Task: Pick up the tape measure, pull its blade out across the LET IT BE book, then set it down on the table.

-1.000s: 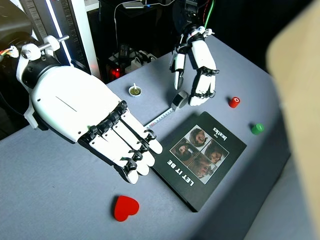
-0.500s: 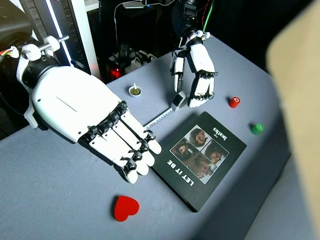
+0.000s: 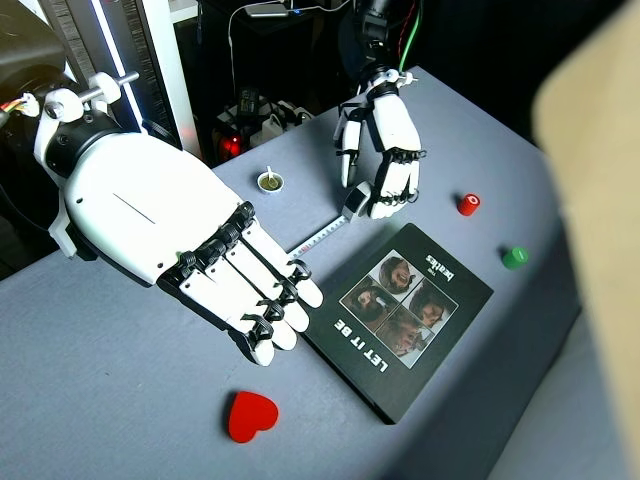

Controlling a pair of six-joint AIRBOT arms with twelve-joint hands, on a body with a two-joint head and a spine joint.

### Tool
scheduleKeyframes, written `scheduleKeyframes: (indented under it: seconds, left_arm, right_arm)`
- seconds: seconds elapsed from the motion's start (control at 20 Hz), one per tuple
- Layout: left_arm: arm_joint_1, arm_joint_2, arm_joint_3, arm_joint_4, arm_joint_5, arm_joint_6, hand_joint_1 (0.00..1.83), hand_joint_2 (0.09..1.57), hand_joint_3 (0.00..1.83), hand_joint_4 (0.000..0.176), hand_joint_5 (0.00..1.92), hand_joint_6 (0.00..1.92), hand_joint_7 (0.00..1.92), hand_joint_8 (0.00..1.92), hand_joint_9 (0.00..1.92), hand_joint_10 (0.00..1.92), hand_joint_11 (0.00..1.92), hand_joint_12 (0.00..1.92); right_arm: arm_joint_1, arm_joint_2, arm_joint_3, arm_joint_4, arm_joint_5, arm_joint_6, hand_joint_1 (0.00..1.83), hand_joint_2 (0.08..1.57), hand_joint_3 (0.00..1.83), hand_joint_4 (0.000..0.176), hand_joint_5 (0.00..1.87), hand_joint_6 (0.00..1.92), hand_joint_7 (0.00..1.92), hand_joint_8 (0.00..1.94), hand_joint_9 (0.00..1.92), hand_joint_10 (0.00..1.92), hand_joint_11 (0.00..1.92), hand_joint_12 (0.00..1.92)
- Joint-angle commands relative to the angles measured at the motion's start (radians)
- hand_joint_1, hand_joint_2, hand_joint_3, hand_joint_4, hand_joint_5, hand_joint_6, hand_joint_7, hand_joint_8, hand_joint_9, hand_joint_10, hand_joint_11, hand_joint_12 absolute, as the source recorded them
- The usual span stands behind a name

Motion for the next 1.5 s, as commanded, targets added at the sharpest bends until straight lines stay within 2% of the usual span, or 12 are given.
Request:
scheduleKeyframes:
  seconds: [0.0, 0.5, 0.6, 0.65, 0.7, 0.75, 0.8, 0.85, 0.95, 1.05, 1.2, 1.45]
  left_arm:
    - [-0.003, -0.006, 0.004, 0.022, -0.108, 0.002, 0.99, 1.12, 0.0, 0.0, 0.7, 0.0, 0.74, 0.0, 0.71, 0.0, 0.46, 0.77]
    - [0.0, -0.024, 0.006, 0.02, -0.104, 0.008, 0.99, 1.12, 0.0, 0.0, 0.71, 0.0, 0.75, 0.0, 0.74, 0.01, 0.48, 0.77]
    - [-0.001, -0.024, 0.006, 0.02, -0.103, 0.01, 1.03, 1.13, 0.0, 0.0, 0.82, 0.01, 0.8, 0.0, 0.79, 0.01, 0.55, 0.79]
    - [-0.001, -0.024, 0.007, 0.02, -0.098, 0.01, 1.09, 1.13, 0.0, 0.0, 0.88, 0.01, 0.88, 0.01, 0.89, 0.02, 0.63, 0.84]
    - [-0.001, -0.026, 0.008, 0.02, -0.095, 0.011, 1.2, 1.1, 0.0, 0.0, 0.96, 0.81, 1.03, 0.64, 1.04, 0.01, 0.76, 0.88]
    - [-0.001, -0.027, 0.008, 0.021, -0.095, 0.011, 1.34, 1.1, 0.0, 0.0, 0.95, 0.89, 1.06, 0.76, 0.96, 0.96, 0.87, 0.97]
    - [-0.001, -0.029, 0.007, 0.021, -0.095, 0.011, 1.37, 1.1, 0.0, 0.0, 0.92, 0.87, 1.06, 0.85, 0.94, 1.17, 0.92, 1.05]
    - [-0.001, -0.031, 0.006, 0.021, -0.095, 0.011, 1.38, 1.09, 0.0, 0.0, 0.91, 0.8, 1.09, 0.88, 0.97, 1.2, 0.96, 1.11]
    - [-0.002, -0.032, 0.005, 0.022, -0.095, 0.011, 1.38, 1.11, 0.0, 0.0, 0.83, 0.88, 1.06, 0.94, 0.96, 1.26, 0.95, 1.15]
    - [-0.008, -0.031, 0.005, 0.027, -0.092, 0.006, 1.38, 1.11, 0.0, 0.0, 0.87, 0.83, 1.07, 0.93, 0.97, 1.25, 0.92, 1.15]
    - [-0.037, -0.012, -0.003, 0.033, -0.08, -0.029, 1.38, 1.11, 0.0, 0.0, 0.87, 0.81, 1.08, 0.91, 0.96, 1.26, 0.9, 1.14]
    - [-0.143, 0.085, -0.026, 0.091, 0.015, -0.073, 1.38, 1.12, 0.0, 0.0, 0.83, 0.89, 1.06, 0.92, 0.94, 1.28, 0.9, 1.13]
  right_arm:
    - [0.005, 0.002, -0.004, -0.073, 0.032, 0.001, 0.28, 1.19, 0.0, 0.021, 0.2, 0.01, 0.23, 0.0, 0.23, 0.01, 0.0, 0.76]
    - [0.002, -0.003, -0.004, -0.073, 0.032, 0.0, 0.29, 1.19, 0.0, 0.021, 0.21, 0.0, 0.23, 0.0, 0.22, 0.0, 0.0, 0.72]
    - [0.002, -0.003, -0.004, -0.073, 0.032, 0.0, 0.27, 1.2, 0.0, 0.022, 0.18, 0.0, 0.19, 0.0, 0.19, 0.0, 0.0, 0.7]
    - [0.002, -0.003, -0.004, -0.073, 0.031, 0.0, 0.26, 1.2, 0.0, 0.022, 0.19, 0.0, 0.2, 0.0, 0.2, 0.0, 0.0, 0.73]
    - [0.003, -0.003, -0.004, -0.073, 0.031, 0.0, 0.26, 1.2, 0.0, 0.022, 0.19, 0.0, 0.2, 0.0, 0.19, 0.0, 0.0, 0.71]
    - [0.003, -0.003, -0.004, -0.073, 0.032, 0.0, 0.26, 1.2, 0.0, 0.022, 0.18, 0.0, 0.19, 0.0, 0.18, 0.0, 0.0, 0.69]
    - [0.003, -0.003, -0.004, -0.073, 0.033, 0.0, 0.26, 1.2, 0.0, 0.022, 0.18, 0.0, 0.19, 0.0, 0.18, 0.0, 0.0, 0.69]
    - [0.003, -0.003, -0.004, -0.073, 0.034, -0.001, 0.26, 1.2, 0.0, 0.022, 0.18, 0.0, 0.2, 0.0, 0.19, 0.0, 0.0, 0.71]
    - [0.003, -0.003, -0.004, -0.073, 0.033, -0.001, 0.26, 1.2, 0.0, 0.022, 0.18, 0.0, 0.21, 0.0, 0.21, 0.0, 0.0, 0.75]
    - [0.003, -0.003, -0.004, -0.074, 0.029, -0.006, 0.27, 1.2, 0.0, 0.023, 0.18, 0.0, 0.18, 0.0, 0.17, 0.0, 0.0, 0.67]
    - [0.003, -0.003, -0.004, -0.074, 0.025, -0.013, 0.27, 1.2, 0.0, 0.02, 0.22, 0.0, 0.25, 0.0, 0.24, 0.01, 0.0, 0.79]
    - [0.016, -0.007, -0.004, -0.151, 0.025, 0.01, 0.27, 1.2, 0.0, 0.02, 0.22, 0.0, 0.25, 0.0, 0.25, 0.0, 0.0, 0.8]
